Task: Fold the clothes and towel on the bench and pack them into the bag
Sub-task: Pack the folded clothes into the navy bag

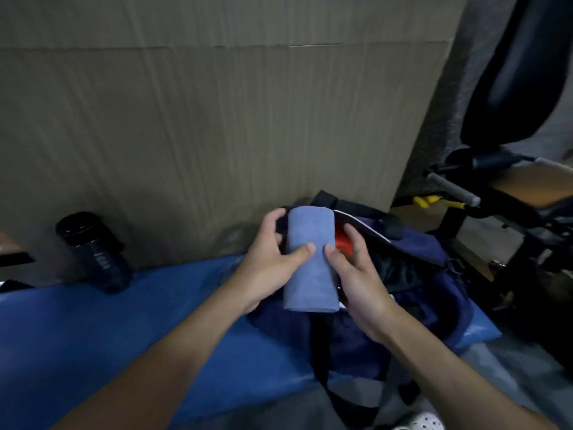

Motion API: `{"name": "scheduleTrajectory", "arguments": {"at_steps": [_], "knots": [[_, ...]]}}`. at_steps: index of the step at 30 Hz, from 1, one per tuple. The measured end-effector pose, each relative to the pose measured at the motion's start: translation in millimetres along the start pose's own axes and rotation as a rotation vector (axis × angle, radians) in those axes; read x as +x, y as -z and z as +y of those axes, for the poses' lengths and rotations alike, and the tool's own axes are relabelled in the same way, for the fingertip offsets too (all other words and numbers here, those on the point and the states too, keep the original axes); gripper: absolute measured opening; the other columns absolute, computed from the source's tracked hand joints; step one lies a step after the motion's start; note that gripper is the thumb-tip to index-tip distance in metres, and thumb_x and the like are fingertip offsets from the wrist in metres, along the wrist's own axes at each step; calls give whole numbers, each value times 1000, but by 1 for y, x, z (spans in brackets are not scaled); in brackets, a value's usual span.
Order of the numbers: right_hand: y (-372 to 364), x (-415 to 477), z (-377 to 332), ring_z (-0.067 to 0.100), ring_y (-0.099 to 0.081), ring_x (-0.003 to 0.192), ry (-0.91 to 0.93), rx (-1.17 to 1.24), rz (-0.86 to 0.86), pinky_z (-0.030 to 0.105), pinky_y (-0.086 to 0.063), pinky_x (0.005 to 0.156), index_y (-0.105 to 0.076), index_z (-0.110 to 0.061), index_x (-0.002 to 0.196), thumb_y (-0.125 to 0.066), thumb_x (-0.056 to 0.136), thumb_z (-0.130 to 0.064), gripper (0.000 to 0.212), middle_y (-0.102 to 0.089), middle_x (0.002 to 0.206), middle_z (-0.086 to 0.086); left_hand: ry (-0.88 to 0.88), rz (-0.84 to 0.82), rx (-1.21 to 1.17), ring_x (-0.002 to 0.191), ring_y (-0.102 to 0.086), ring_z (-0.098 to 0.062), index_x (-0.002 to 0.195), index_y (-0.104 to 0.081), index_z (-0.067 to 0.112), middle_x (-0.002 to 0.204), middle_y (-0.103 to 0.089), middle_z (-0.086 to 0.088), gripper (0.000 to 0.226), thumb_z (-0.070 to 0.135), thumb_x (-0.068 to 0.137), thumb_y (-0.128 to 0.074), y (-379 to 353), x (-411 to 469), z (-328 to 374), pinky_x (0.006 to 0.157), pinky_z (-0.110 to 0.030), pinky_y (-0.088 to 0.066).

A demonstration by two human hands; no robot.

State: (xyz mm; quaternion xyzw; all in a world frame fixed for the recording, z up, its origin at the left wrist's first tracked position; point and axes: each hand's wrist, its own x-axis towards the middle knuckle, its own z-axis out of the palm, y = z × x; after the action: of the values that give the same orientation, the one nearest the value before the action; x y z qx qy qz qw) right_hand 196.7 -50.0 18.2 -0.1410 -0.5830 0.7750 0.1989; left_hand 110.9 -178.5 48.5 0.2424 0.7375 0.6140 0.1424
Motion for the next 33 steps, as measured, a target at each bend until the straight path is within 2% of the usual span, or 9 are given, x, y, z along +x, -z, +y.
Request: {"name": "scheduleTrajectory", "arguments": {"at_steps": [3,8,11,14,16,20,23,27,33], "knots": [[47,0,-6,6,-65,91,174,-311,82,22,-54,80,-25,-36,148,-51,100,-12,59,-64,116,3,-199,-83,294,91,-61,-8,127,-47,37,103,-57,9,46,41,84,-64,-37,22,7,86,-32,-52],[120,-2,-2,1,-52,66,279,-549,198,20,-44,67,-24,-39,147,-46,101,-12,58,-59,89,-2,-593,-201,775,135,-39,-16,106,-67,24,136,-47,5,23,36,88,-58,-75,66,13,114,-40,-30],[147,-1,7,6,-56,81,284,-642,202,18,-43,77,-34,-33,146,-44,102,-11,51,-59,112,-7,-620,-358,1012,151,-12,-13,114,-70,29,155,-36,2,26,35,93,-58,-91,92,12,124,-37,-2],[160,2,17,7,-56,114,324,-659,243,5,-35,91,-52,-31,130,-44,98,4,48,-57,128,-2,-619,-487,1229,152,-4,-10,126,-65,33,157,-32,9,34,37,95,-51,-104,108,10,123,-45,7],[161,5,21,-3,-52,115,350,-662,281,4,-33,94,-57,-37,117,-46,96,8,50,-59,125,2,-594,-548,1317,152,-4,-10,133,-60,33,154,-36,15,38,34,97,-46,-108,115,9,121,-52,10],[156,11,20,-10,-49,114,293,-592,280,1,-33,92,-58,-38,114,-63,93,-21,27,-56,125,-5,-576,-541,1332,151,-4,-2,148,-42,32,158,-29,20,48,34,100,-42,-112,127,8,119,-57,8],[148,14,19,-15,-45,114,292,-547,279,0,-32,90,-59,-29,118,-81,77,-20,47,-49,125,-10,-539,-509,1270,150,-5,0,153,-32,29,161,-22,19,54,33,101,-42,-113,133,11,120,-54,4],[138,23,26,-17,-44,114,253,-520,223,-1,-33,90,-57,-34,116,-84,74,-16,53,-46,128,-9,-507,-445,1093,149,-5,3,155,-30,27,162,-19,18,53,29,103,-41,-112,142,25,121,-52,2],[126,85,30,10,-48,118,182,-595,321,8,-33,98,-55,-27,127,-82,76,-19,59,-47,129,5,-493,-471,981,148,-3,6,154,-31,28,161,-18,22,51,27,104,-40,-108,145,36,120,-56,0]]}}
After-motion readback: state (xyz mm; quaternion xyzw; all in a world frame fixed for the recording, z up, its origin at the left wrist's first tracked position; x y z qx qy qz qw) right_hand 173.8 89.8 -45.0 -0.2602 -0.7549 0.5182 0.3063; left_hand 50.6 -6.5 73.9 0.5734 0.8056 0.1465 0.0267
